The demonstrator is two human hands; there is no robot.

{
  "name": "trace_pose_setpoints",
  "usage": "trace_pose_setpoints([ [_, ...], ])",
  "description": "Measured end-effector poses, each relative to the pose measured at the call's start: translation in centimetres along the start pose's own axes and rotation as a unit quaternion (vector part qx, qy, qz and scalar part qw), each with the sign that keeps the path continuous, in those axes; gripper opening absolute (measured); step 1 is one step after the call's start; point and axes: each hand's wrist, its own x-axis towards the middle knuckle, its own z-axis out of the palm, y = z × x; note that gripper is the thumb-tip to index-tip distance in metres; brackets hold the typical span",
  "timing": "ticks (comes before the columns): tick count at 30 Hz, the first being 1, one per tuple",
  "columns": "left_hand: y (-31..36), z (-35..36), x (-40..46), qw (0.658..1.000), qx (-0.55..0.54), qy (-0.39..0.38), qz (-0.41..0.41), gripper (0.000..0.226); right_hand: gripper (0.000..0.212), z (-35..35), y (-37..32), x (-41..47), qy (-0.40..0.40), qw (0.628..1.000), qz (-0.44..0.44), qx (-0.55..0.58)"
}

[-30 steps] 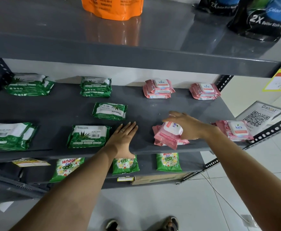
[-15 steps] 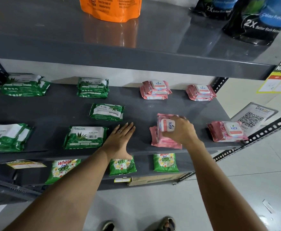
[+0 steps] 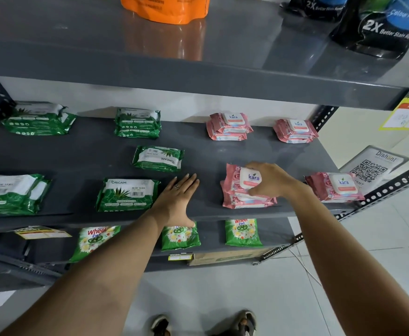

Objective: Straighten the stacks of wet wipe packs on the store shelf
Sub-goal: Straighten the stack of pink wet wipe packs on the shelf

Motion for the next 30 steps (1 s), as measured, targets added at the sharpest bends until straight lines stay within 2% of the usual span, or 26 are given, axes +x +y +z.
trace_pose_setpoints([
  [3,0.0,0.0,0.1,1.0,0.01,-0.003,-0.003,0.127,0.091,0.1,0.3,0.1,-0.049,0.998,-0.032,-0.005],
  [6,0.0,0.2,0.1,1.0,0.017,0.003,-0.001,0.128,0.094,0.3,0.4,0.2,-0.036,0.997,-0.058,-0.031],
  [14,-0.2,0.4,0.0,1.0,0.012,0.012,0.004,0.127,0.091,0.4,0.6,-0.1,-0.028,0.995,-0.092,-0.007],
  [23,-0.2,0.5,-0.1,1.0,0.009,0.02,0.008,0.127,0.091,0.3,0.6,-0.3,-0.022,0.996,-0.089,0.002],
  [30,-0.1,0.2,0.0,1.0,0.008,0.005,-0.002,0.128,0.109,-0.7,1.1,-0.3,-0.059,0.996,-0.064,0.031],
])
